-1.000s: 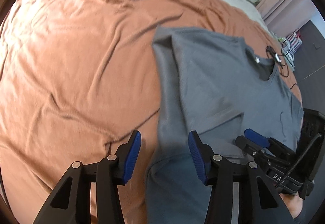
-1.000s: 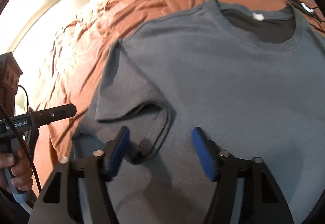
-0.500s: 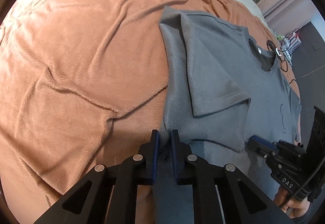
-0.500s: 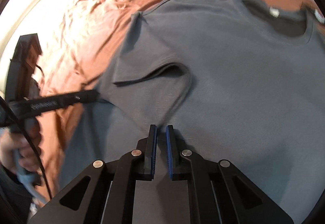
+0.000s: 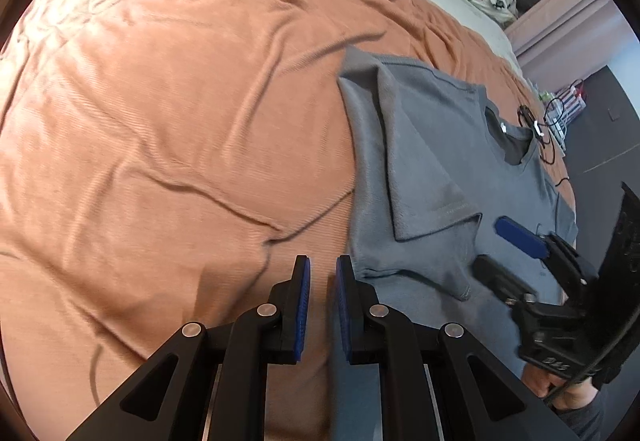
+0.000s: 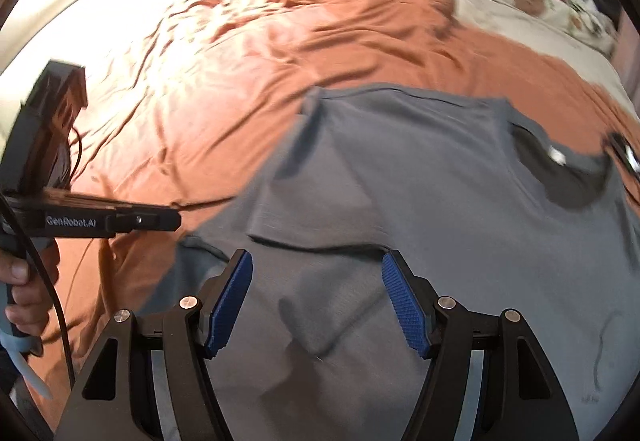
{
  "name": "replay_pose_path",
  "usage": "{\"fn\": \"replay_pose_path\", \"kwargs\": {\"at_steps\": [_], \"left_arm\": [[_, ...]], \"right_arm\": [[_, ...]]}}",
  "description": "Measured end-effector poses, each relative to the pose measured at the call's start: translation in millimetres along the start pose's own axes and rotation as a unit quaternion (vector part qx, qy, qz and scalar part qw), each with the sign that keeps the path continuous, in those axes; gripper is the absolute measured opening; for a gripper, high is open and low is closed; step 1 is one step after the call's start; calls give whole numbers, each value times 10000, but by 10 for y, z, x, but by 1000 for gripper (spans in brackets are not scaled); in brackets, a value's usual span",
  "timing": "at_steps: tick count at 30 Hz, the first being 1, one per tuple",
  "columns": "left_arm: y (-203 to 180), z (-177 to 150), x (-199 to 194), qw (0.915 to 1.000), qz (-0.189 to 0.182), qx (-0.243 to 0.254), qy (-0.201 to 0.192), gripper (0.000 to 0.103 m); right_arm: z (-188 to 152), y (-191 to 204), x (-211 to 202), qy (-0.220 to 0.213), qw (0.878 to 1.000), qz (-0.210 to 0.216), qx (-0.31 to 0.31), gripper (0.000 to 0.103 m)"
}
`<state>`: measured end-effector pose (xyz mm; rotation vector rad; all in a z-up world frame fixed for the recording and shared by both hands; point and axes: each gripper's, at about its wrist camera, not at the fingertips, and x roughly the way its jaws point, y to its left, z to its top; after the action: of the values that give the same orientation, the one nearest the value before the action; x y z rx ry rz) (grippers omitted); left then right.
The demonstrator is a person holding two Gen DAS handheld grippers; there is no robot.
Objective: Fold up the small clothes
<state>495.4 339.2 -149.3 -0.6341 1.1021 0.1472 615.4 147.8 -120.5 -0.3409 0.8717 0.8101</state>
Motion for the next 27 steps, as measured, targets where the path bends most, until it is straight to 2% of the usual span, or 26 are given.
{"fn": "replay_pose_path", "kwargs": {"at_steps": [11, 12, 13, 14, 16, 27], "left_arm": [[252, 35, -149, 9999, 91, -116, -87, 13], [255, 39, -149, 9998, 97, -120, -93, 13], [256, 43, -152, 9998, 96, -117, -98, 13], [251, 46, -151, 9998, 92, -111, -103, 13], [234, 50, -144, 9999, 83, -88, -98, 13], [43, 72, -47, 9999, 18, 88, -54, 13]], "right_arm": [[196, 121, 636, 363, 9990, 34, -265, 63], [206, 121, 697, 419, 9987, -8, -287, 54], [216, 118, 745, 494, 9983, -70, -300, 30], [229, 78, 784, 566, 9980, -147, -244, 22], [254, 8, 729, 498, 9988, -36, -19, 5], [350, -477, 320, -119, 9976, -144, 663, 1]]}}
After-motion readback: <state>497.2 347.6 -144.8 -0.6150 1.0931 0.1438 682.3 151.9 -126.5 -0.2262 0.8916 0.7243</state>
